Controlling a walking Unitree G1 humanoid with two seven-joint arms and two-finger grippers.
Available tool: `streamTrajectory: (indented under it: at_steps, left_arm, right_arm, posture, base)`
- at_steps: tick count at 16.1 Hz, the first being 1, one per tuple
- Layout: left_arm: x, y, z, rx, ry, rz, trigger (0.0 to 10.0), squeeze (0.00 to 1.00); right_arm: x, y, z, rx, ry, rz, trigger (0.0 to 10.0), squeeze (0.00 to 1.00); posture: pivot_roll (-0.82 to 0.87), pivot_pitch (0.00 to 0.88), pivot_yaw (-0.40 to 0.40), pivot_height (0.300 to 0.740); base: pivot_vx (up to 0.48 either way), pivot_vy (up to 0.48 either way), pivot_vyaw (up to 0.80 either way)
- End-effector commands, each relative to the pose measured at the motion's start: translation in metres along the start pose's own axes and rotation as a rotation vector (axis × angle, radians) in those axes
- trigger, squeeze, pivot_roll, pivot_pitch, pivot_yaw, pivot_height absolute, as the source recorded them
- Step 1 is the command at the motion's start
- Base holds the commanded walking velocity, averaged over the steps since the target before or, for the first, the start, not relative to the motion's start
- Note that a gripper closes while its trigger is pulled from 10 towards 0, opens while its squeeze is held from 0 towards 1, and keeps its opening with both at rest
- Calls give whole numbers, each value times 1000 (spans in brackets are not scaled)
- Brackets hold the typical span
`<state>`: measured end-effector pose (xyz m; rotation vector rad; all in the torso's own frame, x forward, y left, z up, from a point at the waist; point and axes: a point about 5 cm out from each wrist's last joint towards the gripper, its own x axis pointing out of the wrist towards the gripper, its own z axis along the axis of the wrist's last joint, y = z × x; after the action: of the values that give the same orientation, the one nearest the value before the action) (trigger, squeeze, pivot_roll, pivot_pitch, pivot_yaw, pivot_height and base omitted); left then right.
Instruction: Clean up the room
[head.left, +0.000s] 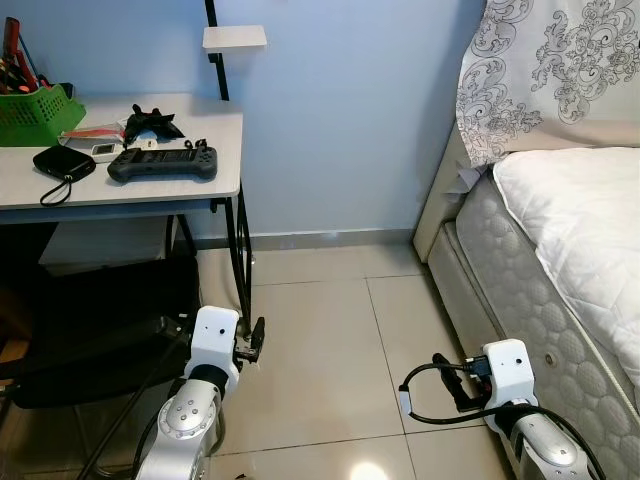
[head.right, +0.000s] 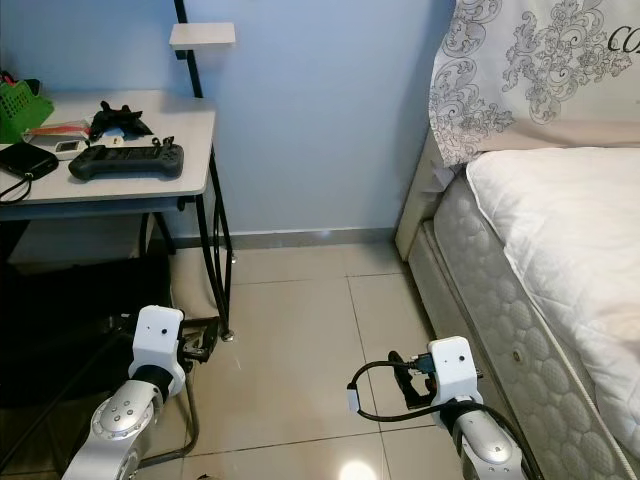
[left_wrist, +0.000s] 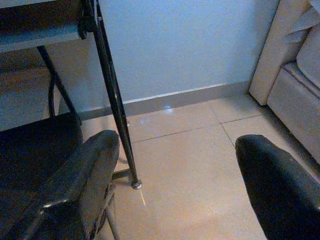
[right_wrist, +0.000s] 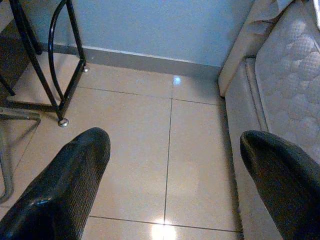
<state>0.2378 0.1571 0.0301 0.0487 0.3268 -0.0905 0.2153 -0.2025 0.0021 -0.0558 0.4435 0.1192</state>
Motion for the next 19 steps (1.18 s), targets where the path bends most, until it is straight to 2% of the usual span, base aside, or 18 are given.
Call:
streamTrajectory:
  at_steps: [1,2,3,4,5,6,7,8,9,10,11,12,13,14,15,16,17,19]
  left_arm:
    - [40,-37,57,-119,-125,-109,10000,0]
    - [53,-41,82,-82,-250,-110,10000,0]
    - [56,-41,79,-43,-191,-112,10000,0]
    - [55,-42,81,-87,-201,-145,10000,0]
    - [54,-41,76,-21,-173,-147,10000,549]
    - [52,-40,74,-71,-196,-169,10000,1000]
    - [49,-38,76,-51,-238,-148,10000,1000]
    - [43,-28,76,-7,-268,-149,10000,1000]
    - [39,-23,70,51,-240,-154,10000,1000]
    - [37,-25,69,57,-248,-195,10000,1000]
    - [35,-37,68,-35,-246,-332,10000,0]
    - [40,-37,69,-3,-248,-265,10000,0]
    - [44,-41,74,31,-275,-249,10000,0]
    - [45,-43,75,39,-278,-250,10000,0]
    - [46,-44,74,83,-270,-267,10000,0]
    - [49,-46,78,63,-281,-280,10000,0]
    - [52,-46,78,39,-267,-264,10000,0]
    - [51,-48,75,49,-257,-278,10000,0]
  right_arm:
    - [39,49,78,83,-240,38,10000,0]
    - [37,52,92,103,-342,20,10000,0]
    - [36,54,92,108,-339,25,10000,0]
    - [36,51,90,114,-332,19,10000,0]
    - [38,49,91,126,-330,7,10000,1000]
    - [38,48,94,147,-353,5,10000,1000]
    - [35,44,98,124,-390,-20,10000,1000]
    - [32,39,89,107,-378,-30,10000,1000]
    - [29,35,80,94,-354,-25,10000,1000]
    - [28,26,61,63,-275,-24,10000,1000]
    - [34,30,66,-18,-266,-17,10000,0]
    - [38,33,74,-11,-286,-9,10000,0]
    - [40,39,82,-10,-323,11,10000,0]
    - [41,40,82,11,-324,3,10000,0]
    - [42,39,81,11,-320,-5,10000,0]
    - [43,40,82,12,-329,-1,10000,0]
    - [42,45,86,46,-362,62,10000,0]
    - [43,41,85,41,-348,7,10000,0]
  posture:
    - [-33,0,26,740]
    - [-39,0,38,740]
    - [-42,0,36,740]
    - [-26,0,19,740]
    - [-18,0,5,740]
    - [-15,0,1,740]
    - [-12,0,2,740]
    - [-14,0,4,740]
    - [-13,0,2,740]
    - [-4,0,-4,740]
    - [-2,0,-9,740]
    - [-4,0,-8,740]
    - [-3,0,-11,740]
    - [-2,0,-12,740]
    - [7,0,-28,740]
    - [-2,0,-24,740]
    - [-5,0,-20,740]
    - [-9,0,-12,740]
  base:
    - [0,0,0]
    - [0,0,0]
    - [0,0,0]
    - [0,0,0]
    - [0,0,0]
    - [0,0,0]
    - [0,0,0]
    - [0,0,0]
    - [0,0,0]
    - [0,0,0]
    - [0,0,-756]
    - [0,480,-694]
    - [0,382,-694]
    - [0,0,-694]
    - [0,0,-700]
    - [270,-394,-694]
    - [0,-461,-700]
    - [0,-459,-650]
